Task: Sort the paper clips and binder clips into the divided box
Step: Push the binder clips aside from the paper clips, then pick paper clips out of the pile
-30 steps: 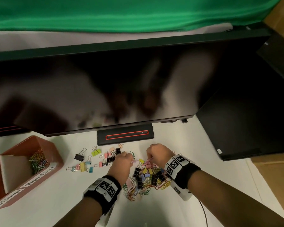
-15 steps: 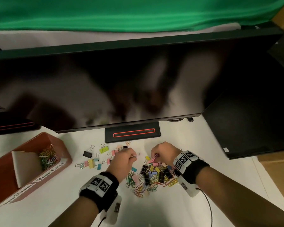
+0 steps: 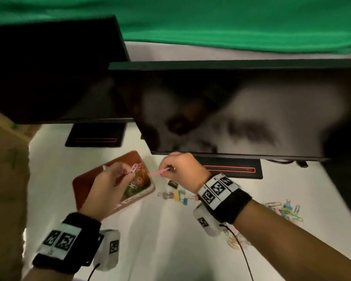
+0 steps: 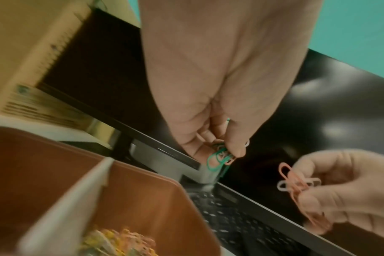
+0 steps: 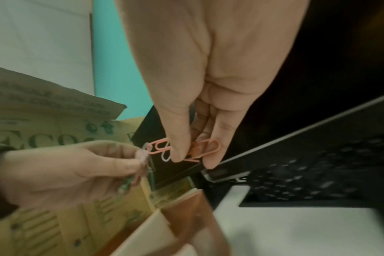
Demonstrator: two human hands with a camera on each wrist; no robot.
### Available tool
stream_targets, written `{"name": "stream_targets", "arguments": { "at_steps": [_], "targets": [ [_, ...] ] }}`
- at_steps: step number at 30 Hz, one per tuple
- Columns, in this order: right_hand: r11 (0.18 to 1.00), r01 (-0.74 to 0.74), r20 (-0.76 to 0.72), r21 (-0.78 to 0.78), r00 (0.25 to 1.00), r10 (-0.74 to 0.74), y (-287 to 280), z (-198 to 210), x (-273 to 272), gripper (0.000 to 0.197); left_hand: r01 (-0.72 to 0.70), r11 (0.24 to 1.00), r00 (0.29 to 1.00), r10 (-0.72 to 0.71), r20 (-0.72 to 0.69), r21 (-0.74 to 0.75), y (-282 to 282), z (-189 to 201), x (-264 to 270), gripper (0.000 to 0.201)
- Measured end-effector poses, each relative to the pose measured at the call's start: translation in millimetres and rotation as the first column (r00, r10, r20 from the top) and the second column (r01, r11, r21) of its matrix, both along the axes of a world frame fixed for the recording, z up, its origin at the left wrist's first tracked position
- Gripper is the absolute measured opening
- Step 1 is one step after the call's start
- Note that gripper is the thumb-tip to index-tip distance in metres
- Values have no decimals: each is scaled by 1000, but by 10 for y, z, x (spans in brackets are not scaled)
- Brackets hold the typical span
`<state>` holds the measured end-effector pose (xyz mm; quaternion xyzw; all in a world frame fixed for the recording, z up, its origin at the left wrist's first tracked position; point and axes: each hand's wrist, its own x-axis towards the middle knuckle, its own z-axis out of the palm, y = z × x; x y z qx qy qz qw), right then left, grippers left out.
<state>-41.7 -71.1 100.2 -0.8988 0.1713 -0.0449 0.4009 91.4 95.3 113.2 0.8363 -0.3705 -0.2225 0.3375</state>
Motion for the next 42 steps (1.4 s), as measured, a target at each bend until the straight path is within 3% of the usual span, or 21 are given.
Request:
{"name": "stream_targets", "arguments": {
  "at_steps": [3, 5, 7, 9, 11, 14, 19, 22, 25, 28, 31, 34, 38, 42],
  "targets": [
    [1000, 9, -14, -8, 1000, -9, 303, -17, 621, 13, -134, 987, 991, 131, 42, 84, 133, -169, 357, 7],
    [1000, 9, -111, -30, 994, -12, 440, -120, 907, 18, -190, 976, 976, 199, -83, 102, 114, -367, 503, 3],
    [1000, 22, -188, -16, 982, -25, 521, -268, 1033, 26, -189, 970, 962, 214, -169, 151, 65, -523, 554, 17],
    [998, 52, -190, 24, 981, -47, 533, -357, 975, 33, -135, 968, 981, 161, -107, 213, 29, -609, 547, 30],
    [996, 65, -117, 61, 992, -57, 471, -361, 752, 31, -81, 976, 995, 92, -48, 201, 13, -565, 463, 34],
    [993, 81, -33, 90, 996, -78, 250, -327, 219, 20, 38, 998, 999, -36, -25, 53, -5, -480, 238, 30],
    [983, 172, -242, -61, 953, -182, -259, -435, -901, 17, 324, 944, 940, -328, -90, -64, -267, -510, -402, 19],
    [973, 179, -460, -148, 858, -228, -453, -524, -1531, 26, 495, 869, 864, -493, -101, -8, -490, -676, -852, 19],
    [974, 205, -591, -94, 776, -220, -500, -618, -1990, 38, 624, 777, 781, -614, -117, 85, -682, -857, -1297, 28],
    [987, 148, -597, -61, 787, -155, -491, -747, -2251, 51, 698, 699, 716, -682, -146, 158, -829, -1013, -1682, 35],
    [996, 79, -569, -47, 817, -92, -456, -852, -2319, 57, 712, 651, 697, -702, -147, 263, -893, -1184, -1923, 39],
    [998, 28, -509, -60, 859, -55, -435, -955, -2284, 54, 676, 677, 727, -676, -119, 291, -903, -1297, -2010, 29],
    [995, -52, -462, -80, 887, 9, -472, -1030, -2205, 34, 639, 720, 764, -635, -115, 272, -933, -1311, -2018, 13],
    [999, -29, -415, -44, 910, 8, -614, -1070, -2148, 22, 544, 822, 839, -535, -101, 171, -948, -1221, -1954, 4]
  ]
}}
